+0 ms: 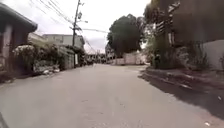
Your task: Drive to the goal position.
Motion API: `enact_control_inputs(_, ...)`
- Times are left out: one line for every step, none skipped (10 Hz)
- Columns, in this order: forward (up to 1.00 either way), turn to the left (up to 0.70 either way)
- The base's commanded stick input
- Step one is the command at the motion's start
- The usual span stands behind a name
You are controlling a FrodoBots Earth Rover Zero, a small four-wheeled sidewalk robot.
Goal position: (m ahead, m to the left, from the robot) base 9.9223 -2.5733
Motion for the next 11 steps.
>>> enact_control_inputs(1.0, 0.0)
enact_control_inputs(1.0, 0.0)
enact_control_inputs(1.0, -0.27)
enact_control_inputs(1.0, -0.17)
enact_control_inputs(1.0, 0.0)
enact_control_inputs(1.0, 0.0)
enact_control_inputs(1.0, 0.0)
enact_control_inputs(1.0, 0.0)
enact_control_inputs(1.0, 0.0)
enact_control_inputs(1.0, 0.0)
enact_control_inputs(1.0, 0.0)
